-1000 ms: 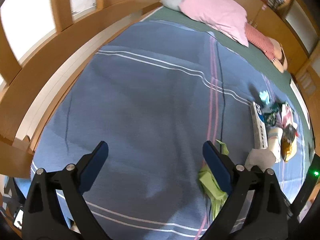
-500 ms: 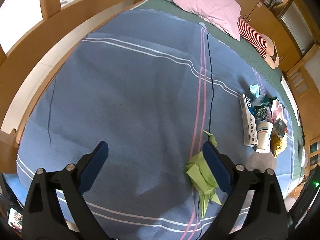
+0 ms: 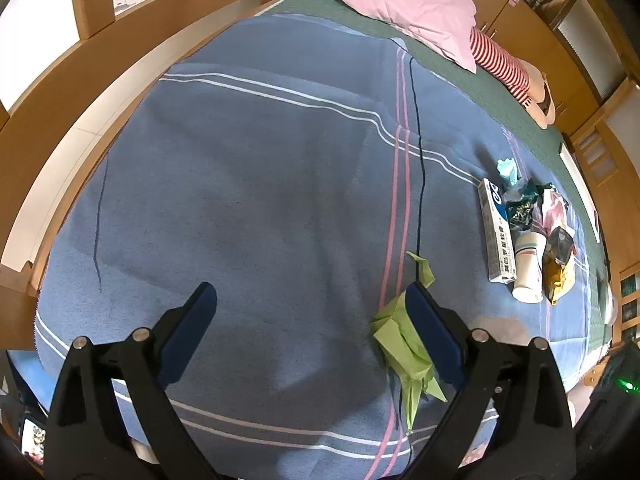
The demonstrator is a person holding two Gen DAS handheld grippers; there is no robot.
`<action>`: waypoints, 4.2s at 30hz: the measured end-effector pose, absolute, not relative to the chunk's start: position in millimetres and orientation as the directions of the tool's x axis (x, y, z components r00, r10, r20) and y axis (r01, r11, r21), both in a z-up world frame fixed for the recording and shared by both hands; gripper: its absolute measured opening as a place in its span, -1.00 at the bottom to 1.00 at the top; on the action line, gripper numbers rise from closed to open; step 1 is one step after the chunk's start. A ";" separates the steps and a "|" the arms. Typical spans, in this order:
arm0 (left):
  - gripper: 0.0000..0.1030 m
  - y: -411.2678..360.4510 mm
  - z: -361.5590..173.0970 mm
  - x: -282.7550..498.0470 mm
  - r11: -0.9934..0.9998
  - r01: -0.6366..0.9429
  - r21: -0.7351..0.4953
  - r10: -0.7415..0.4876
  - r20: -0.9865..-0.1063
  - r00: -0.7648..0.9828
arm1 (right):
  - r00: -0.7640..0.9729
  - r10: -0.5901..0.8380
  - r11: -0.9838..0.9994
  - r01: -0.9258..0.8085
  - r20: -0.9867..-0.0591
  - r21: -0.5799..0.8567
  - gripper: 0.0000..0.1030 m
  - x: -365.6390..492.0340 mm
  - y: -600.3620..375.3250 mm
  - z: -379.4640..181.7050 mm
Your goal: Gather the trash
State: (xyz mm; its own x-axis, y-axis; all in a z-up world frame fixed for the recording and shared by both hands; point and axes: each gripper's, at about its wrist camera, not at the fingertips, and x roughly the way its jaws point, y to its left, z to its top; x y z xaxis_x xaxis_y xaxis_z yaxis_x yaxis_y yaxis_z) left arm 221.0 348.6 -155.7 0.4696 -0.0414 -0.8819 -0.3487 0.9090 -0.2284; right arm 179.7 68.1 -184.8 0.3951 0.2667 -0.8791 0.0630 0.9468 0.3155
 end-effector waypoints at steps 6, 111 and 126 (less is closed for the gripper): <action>0.84 357.0 -155.2 217.0 0.898 -0.359 -0.253 -0.058 -0.879 0.474 | 0.389 0.229 0.939 0.154 -0.892 0.308 -0.33 179.7 52.5 -190.9; -0.64 339.3 -146.8 205.9 0.908 -0.281 -0.311 -0.098 -0.810 0.579 | 0.445 0.179 0.887 0.314 -0.877 0.340 0.19 164.3 22.1 -190.2; -0.64 339.4 -146.5 206.0 0.908 -0.281 -0.310 -0.098 -0.810 0.579 | 0.437 0.182 0.884 0.319 -0.881 0.341 0.19 163.9 22.6 -192.0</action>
State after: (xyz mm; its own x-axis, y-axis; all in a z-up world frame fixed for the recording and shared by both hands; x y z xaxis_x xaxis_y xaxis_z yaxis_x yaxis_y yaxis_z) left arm 206.0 339.4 -146.5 0.5787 -0.0979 -0.8096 -0.2807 0.9082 -0.3104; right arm 163.9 22.6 -192.0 0.4367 0.1824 -0.8809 0.3194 0.8840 0.3414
